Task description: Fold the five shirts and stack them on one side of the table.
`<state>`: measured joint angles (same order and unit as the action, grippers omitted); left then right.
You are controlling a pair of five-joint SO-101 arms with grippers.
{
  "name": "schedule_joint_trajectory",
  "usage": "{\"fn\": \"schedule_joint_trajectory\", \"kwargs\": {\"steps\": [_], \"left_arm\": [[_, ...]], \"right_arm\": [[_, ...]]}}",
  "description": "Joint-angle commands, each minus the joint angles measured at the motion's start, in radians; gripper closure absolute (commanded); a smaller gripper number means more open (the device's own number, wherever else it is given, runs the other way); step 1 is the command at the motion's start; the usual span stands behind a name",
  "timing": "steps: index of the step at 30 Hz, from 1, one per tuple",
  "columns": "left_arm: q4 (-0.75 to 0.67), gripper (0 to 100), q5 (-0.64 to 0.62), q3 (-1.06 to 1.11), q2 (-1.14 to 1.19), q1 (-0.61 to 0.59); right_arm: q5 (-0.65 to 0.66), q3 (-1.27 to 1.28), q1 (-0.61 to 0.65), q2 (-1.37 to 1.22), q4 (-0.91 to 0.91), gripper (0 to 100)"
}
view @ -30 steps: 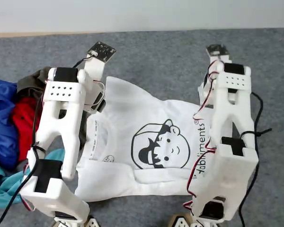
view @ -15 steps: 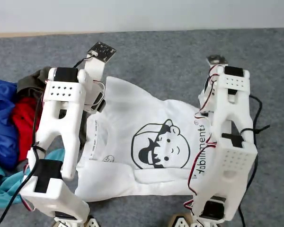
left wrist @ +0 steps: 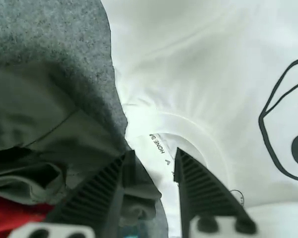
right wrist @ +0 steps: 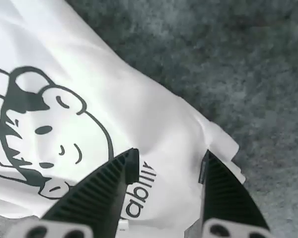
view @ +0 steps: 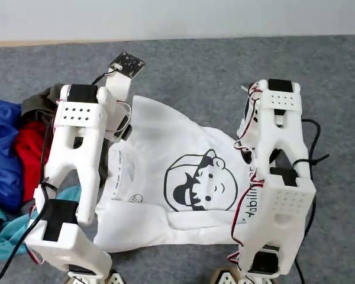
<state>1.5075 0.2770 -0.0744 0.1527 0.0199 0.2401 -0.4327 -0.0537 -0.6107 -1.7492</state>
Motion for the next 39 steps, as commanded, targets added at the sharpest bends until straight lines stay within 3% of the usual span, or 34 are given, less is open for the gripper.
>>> {"fn": "schedule_joint_trajectory", "kwargs": {"steps": [1,7,16,25,27,30,39], "left_arm": [[0.012,87,-0.006,-0.036,-0.003,0.003],[0.012,87,-0.006,-0.036,-0.008,0.003],[0.012,87,-0.006,-0.036,-0.003,0.005],[0.011,87,-0.006,-0.036,-0.003,0.005],[0.011,87,-0.006,-0.036,-0.003,0.005],[0.011,87,-0.006,-0.036,-0.003,0.005],[0.014,87,-0.006,-0.036,-0.011,0.005]], "right_arm": [[0.002,-0.034,0.025,0.093,-0.041,79.5],[-0.006,-0.034,-0.004,0.179,0.024,79.5],[-0.008,-0.032,-0.102,0.110,0.196,79.5],[-0.006,-0.032,-0.102,-0.013,0.191,79.7],[-0.002,-0.032,-0.102,-0.035,0.173,84.1],[0.000,-0.032,-0.101,-0.045,0.170,98.3],[0.002,-0.183,-0.180,-0.053,0.216,99.0]]}}
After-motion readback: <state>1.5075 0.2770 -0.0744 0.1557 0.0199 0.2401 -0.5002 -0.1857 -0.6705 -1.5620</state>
